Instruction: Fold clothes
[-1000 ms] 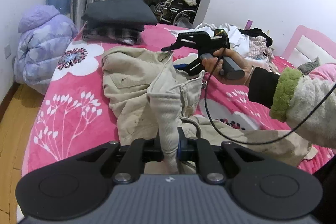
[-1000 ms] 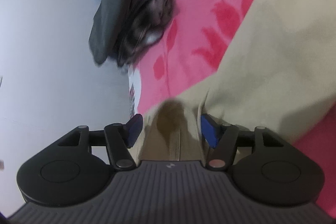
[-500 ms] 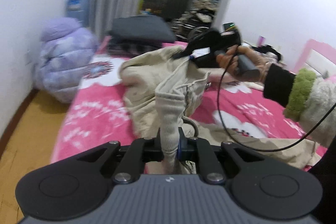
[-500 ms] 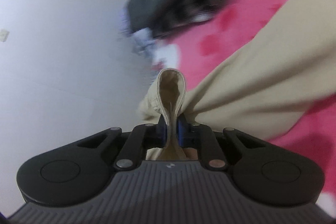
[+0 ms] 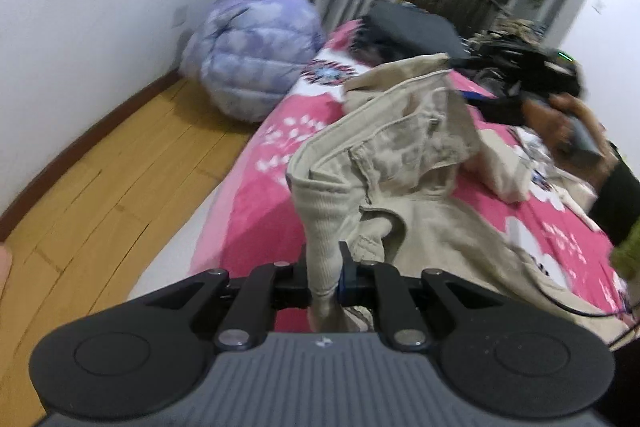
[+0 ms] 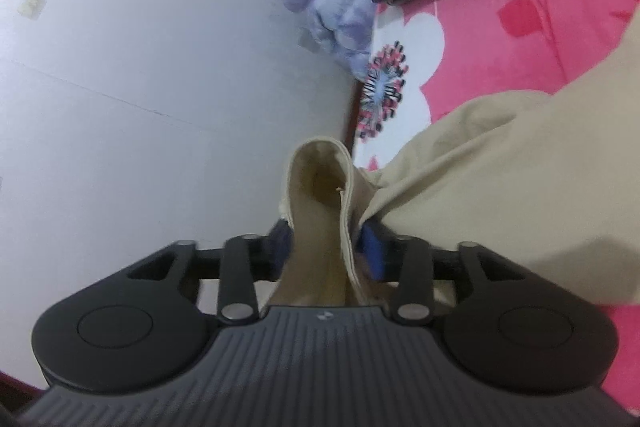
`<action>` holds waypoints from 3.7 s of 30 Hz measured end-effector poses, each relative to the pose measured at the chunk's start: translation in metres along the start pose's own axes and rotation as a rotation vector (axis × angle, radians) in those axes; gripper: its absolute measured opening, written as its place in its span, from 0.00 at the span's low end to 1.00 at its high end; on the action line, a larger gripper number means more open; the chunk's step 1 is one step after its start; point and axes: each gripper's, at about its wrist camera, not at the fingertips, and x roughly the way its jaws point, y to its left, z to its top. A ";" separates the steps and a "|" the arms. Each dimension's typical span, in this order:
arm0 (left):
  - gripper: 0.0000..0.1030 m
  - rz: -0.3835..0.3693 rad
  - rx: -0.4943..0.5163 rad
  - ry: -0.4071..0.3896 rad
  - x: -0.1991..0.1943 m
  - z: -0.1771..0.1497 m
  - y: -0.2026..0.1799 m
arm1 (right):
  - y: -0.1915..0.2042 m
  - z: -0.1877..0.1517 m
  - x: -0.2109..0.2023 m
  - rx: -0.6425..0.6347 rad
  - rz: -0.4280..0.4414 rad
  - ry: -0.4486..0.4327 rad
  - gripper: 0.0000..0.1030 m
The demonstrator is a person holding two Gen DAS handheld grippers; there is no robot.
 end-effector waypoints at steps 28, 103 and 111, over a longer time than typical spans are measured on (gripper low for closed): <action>0.42 0.232 -0.488 0.184 -0.028 -0.045 0.131 | -0.197 -0.083 -0.187 0.434 -0.094 -0.306 0.60; 0.16 -0.349 1.100 0.032 0.241 -0.027 -0.337 | -0.234 0.100 -0.255 0.354 -0.648 -0.333 0.53; 0.04 -0.401 1.054 0.040 0.245 -0.025 -0.329 | -0.228 0.115 -0.248 0.280 -0.834 -0.260 0.01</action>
